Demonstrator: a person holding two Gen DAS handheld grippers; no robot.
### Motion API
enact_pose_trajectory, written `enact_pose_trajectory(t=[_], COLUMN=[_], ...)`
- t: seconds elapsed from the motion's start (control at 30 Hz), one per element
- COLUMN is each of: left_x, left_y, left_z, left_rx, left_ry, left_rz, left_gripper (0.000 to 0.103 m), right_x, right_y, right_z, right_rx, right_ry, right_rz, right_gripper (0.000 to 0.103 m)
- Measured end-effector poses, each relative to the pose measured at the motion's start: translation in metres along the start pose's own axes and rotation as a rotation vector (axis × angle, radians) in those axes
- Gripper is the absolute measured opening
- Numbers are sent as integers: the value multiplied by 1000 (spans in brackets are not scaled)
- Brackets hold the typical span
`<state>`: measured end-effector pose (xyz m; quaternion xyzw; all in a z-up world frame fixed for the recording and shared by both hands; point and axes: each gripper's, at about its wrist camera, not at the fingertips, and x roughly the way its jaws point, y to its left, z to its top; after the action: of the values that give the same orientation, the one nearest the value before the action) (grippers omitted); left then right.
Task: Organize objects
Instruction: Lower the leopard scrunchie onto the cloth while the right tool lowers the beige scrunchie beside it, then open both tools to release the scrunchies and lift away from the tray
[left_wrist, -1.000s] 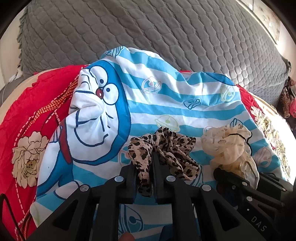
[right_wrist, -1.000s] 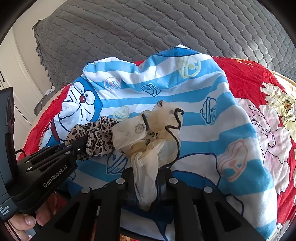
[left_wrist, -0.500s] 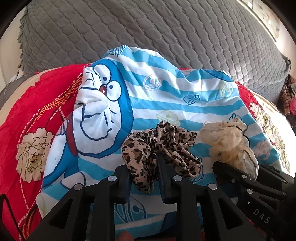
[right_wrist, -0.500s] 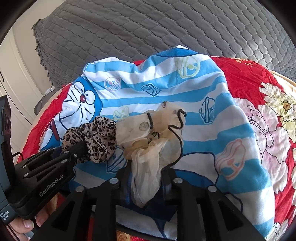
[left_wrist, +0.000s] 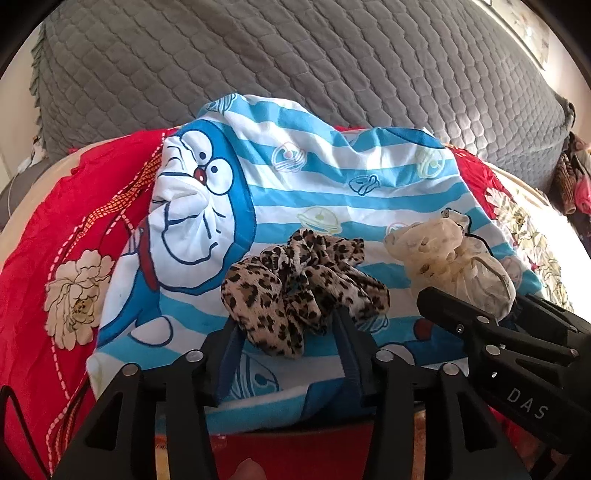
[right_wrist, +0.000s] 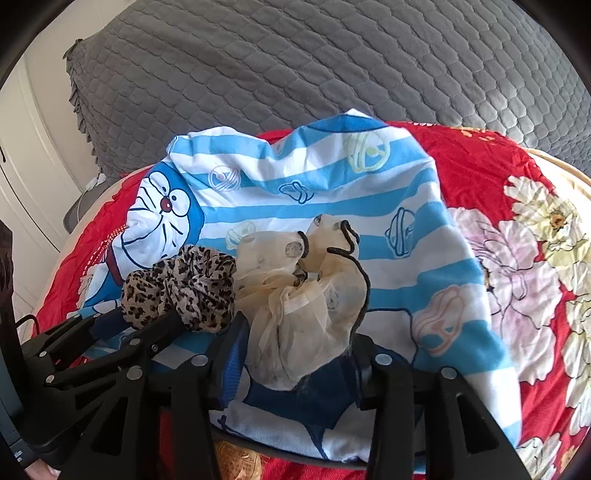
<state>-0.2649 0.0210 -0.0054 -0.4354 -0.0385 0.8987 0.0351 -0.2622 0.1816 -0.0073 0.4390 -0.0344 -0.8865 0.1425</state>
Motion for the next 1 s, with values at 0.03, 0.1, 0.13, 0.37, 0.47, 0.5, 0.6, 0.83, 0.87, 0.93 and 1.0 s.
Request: enact_pose_trajectory(t=[0.03,0.1,0.13,0.37,0.47,0.5,0.6,0.83,0.87,0.93,1.0], left_x=[-2,-7,-9,-27,-33,-35,-43,-66,-69,-73,-76], left_y=[0,1,1,5,6,5,3,0,0,0,0], left_z=[0,-1,-1,-2,-2,-3,-5,-4,-4,-4,-4], left_rx=[-4,-12,-15,-26,-35,-35,-35,-28,-31,-33,-31], left_ry=[-1,-2,-3,-17,-23,-24,-30,-60,-61,-63,-65], left_rz=[0,1,1,9,10,10,8,11,9,11,21], left_gripper=[59,62,64,66,67,67,67,67,67,67,67], right_x=[-1,-6,-7,-18,-25,-28,-39,-58,-61,-66,-70], right_y=[0,2,3,10,12,13,14,17,19,20,22], right_z=[1,1,1,3,4,4,5,6,6,6,6], right_rx=[-2,-13,-15,-40,-47,-49,-55,-57,-60,-66,-72], right_ry=[1,-5,-3,-1,8,9,5,-4,1,-5,-10], right_rz=[-2,-10,-14,-26,-31,-33,-35,-49,-48,-41,-38], right_gripper=[48,48,49,50,51,51,53,57,57,57,58])
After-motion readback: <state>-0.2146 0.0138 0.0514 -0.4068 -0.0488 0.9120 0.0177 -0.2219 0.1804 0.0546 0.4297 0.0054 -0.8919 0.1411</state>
